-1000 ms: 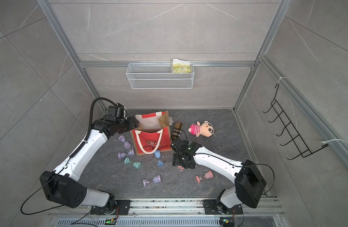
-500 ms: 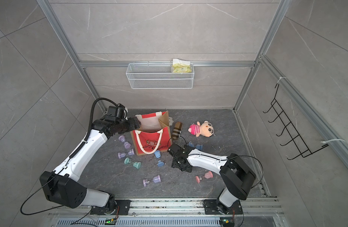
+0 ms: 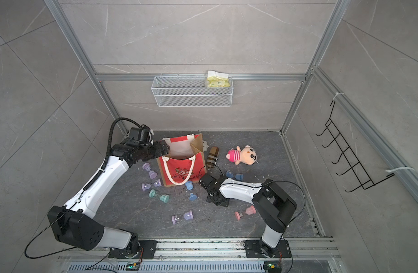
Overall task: Put the hourglass into the canvas bag
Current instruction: Pick up the hourglass from the center of the board.
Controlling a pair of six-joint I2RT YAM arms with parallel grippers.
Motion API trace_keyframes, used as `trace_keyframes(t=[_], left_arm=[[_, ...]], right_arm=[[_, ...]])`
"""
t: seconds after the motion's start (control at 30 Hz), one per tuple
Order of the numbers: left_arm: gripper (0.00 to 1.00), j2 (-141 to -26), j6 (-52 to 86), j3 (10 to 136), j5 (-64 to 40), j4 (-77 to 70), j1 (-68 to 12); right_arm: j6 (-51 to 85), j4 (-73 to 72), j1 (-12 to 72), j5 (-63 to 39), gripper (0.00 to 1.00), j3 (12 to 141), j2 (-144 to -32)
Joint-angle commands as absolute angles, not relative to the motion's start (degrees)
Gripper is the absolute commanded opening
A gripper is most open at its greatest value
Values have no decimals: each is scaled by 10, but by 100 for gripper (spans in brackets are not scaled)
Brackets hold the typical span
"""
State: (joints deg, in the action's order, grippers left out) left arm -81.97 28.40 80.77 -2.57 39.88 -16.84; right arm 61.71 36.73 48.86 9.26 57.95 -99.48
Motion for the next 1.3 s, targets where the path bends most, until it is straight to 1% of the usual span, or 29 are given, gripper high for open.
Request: trace_keyframes(t=[0.0,0.17,0.3,0.43,0.57,0.7,0.9,1.27], left_arm=[[91,-807,273,827,-35,403,-167],[92,-810,275,825,-38,400,-167],[92,-813,278,826,-40,399,-167],[93,-813,279,830,-40,399,-167],[94,-812,279,831,-38,400,-167],[95,-811,280,832,-38,401,-167],[95,-812,281,836,-37,401,-167],[96,-814,286,835,-22,394,-167]], right_arm=[[608,372,491,109,65,594,-1010],[606,362,489,107,58,587,-1016],[600,351,489,98,51,579,-1012],[590,349,489,90,40,582,-1011],[588,347,488,82,33,580,-1007],[589,342,488,71,30,579,-996],[587,341,485,55,22,578,-969],[588,347,466,29,15,562,-893]])
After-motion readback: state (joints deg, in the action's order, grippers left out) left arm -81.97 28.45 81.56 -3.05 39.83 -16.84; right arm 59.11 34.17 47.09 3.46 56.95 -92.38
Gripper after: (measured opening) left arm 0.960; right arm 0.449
